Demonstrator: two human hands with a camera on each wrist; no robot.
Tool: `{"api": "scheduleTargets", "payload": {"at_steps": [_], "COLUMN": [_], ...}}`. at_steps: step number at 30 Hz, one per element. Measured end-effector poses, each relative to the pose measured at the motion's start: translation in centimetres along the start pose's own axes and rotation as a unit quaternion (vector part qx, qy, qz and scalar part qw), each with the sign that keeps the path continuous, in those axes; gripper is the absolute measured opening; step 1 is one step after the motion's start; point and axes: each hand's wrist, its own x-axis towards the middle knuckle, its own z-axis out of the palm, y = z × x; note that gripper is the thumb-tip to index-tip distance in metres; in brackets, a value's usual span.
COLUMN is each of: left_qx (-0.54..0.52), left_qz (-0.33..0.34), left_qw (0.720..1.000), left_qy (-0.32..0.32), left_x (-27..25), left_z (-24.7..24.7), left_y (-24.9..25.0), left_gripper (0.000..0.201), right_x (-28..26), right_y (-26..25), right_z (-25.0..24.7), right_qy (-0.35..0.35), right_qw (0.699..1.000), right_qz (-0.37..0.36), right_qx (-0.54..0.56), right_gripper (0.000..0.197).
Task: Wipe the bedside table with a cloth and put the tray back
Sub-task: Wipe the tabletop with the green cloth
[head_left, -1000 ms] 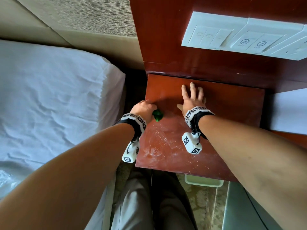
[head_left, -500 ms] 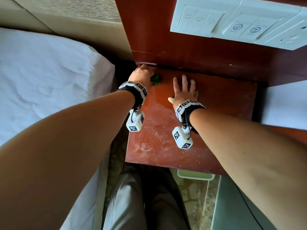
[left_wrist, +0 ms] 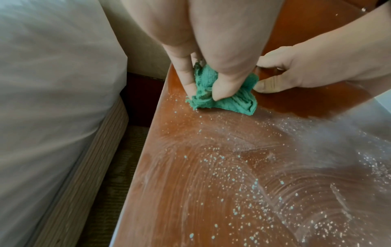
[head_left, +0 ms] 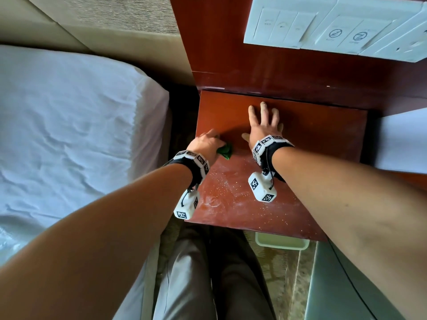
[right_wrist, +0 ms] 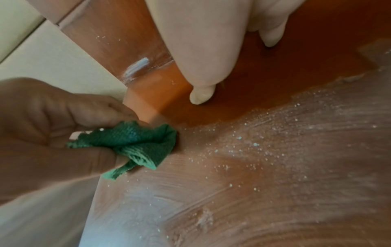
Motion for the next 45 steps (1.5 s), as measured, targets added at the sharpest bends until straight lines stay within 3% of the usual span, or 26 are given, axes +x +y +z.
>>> {"api": "scheduleTargets", "payload": {"at_steps": [5,10,13,17,21,25,27,31,33,37,40,45], "left_qx": [0.011,0.025,0.019,0.017,0.026,0.032,0.033,0.016,0.015,0.049,0.088,0.120], "left_qz": [0.002,-0.009,-0.016,-0.007,0.026,0.074,0.093,0.112,0.113,0.108,0.084,0.038], "left_qw": [1.000,1.000,1.000,1.000,0.999,0.996,0.995,0.992,0.991,0.992,0.992,0.990], "left_qy": [-0.018,0.000,0.014,0.008,-0.011,-0.022,-0.032,-0.060,-0.066,-0.040,-0.017,-0.060], "left_x": [0.1,-0.4,-0.6,0.0,0.5,0.3,0.5,1.1,1.5,2.3,2.7,3.5], "left_z": [-0.4,-1.6,-2.5,-3.4,-3.6,-3.3,-2.8,-1.8,-1.0,0.5,2.0,5.4], "left_y": [0.0,0.8,2.1,4.1,6.9,9.9,11.3,13.6,14.3,15.1,16.1,17.4], "left_gripper": [0.046,0.036,0.030,0.033,0.032,0.030,0.032,0.043,0.048,0.061,0.088,0.140], "right_x": [0.1,-1.5,-3.4,-5.8,-7.3,-9.2,-10.3,-12.7,-14.0,-14.9,-14.7,-13.8], "right_y": [-0.1,-0.2,-0.7,-0.7,1.2,3.3,4.6,7.5,9.4,13.0,15.8,20.5], "right_z": [-0.9,-1.8,-2.5,-3.5,-3.3,-3.8,-3.9,-3.4,-3.3,-2.8,-2.4,-1.3], "right_qy": [-0.003,0.077,0.010,-0.077,-0.075,-0.046,-0.044,-0.034,-0.013,0.042,0.078,0.137], "right_qw": [1.000,0.988,0.968,0.957,0.967,0.985,0.985,0.983,0.972,0.953,0.945,0.940], "right_qz": [0.010,-0.046,-0.075,-0.112,-0.033,0.000,0.029,0.086,0.128,0.204,0.238,0.261], "right_qx": [0.012,0.127,0.239,0.258,0.242,0.163,0.165,0.161,0.199,0.222,0.209,0.172], "right_gripper": [0.077,0.048,0.044,0.030,0.045,0.011,0.010,0.008,0.020,0.024,0.023,0.028]}}
